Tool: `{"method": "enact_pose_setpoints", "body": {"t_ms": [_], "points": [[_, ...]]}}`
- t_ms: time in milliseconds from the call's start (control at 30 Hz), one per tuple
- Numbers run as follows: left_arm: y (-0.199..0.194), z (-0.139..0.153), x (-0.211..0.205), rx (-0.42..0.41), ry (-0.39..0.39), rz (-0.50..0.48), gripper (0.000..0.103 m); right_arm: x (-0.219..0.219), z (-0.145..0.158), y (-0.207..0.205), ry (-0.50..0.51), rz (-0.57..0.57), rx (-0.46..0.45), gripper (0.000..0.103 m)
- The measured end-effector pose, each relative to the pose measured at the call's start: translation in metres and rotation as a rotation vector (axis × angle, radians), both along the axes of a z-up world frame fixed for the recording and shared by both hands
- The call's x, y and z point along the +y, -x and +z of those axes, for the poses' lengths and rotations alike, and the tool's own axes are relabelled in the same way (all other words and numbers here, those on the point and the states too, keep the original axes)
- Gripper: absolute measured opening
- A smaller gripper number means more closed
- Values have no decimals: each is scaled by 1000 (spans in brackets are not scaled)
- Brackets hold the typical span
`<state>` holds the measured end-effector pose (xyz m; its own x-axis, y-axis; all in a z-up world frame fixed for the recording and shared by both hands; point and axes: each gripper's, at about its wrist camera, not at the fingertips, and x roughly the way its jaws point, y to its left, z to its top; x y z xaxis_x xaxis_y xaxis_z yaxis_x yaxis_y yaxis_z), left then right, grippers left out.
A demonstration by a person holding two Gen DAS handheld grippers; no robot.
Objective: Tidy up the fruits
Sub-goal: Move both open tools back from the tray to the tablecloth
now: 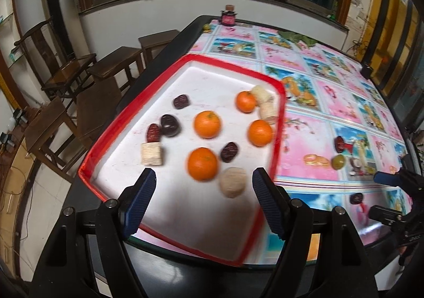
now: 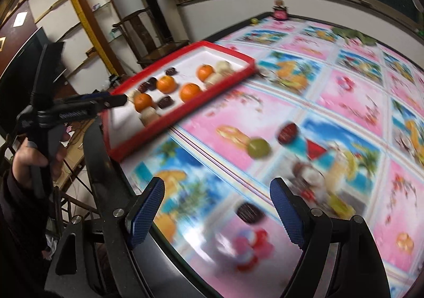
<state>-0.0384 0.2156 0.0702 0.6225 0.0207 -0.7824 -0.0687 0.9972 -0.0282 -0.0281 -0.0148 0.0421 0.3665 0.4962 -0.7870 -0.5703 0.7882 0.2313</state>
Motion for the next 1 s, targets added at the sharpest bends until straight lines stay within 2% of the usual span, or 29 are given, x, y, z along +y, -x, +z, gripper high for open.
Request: {"method": "enact_pose_setpoints", "body": {"t_ms": [200,433,600,633,767,833,900,933,1000], "points": [[4,5,-36,-5,28,-86,77,-30,-5,5,14,-45,7,83],[11,-11,-96,50,72,-236,77,-54,-1,-13,21,-97,-16,81],[15,-24,-137,61,138,-331,77,-63,0,-28,28,-113,-22,65],[15,-26,-143,67,161,-350,77,-64,0,-33,24,-112,-16,58],[9,-33,-164,90,207,-403,77,-64,1,-46,19,-117,-21,51],[6,-36,-173,96,221,-427,74,-62,-1,-53,15,-115,-13,47],[4,-39,-179,98,223,-443,62,-60,-2,-61,4,-114,-8,46],[1,-41,-184,102,218,-454,59,-58,-4,-66,-3,-110,-1,45],[-3,-46,-188,113,209,-460,44,-54,-6,-74,-13,-107,8,44]]}}
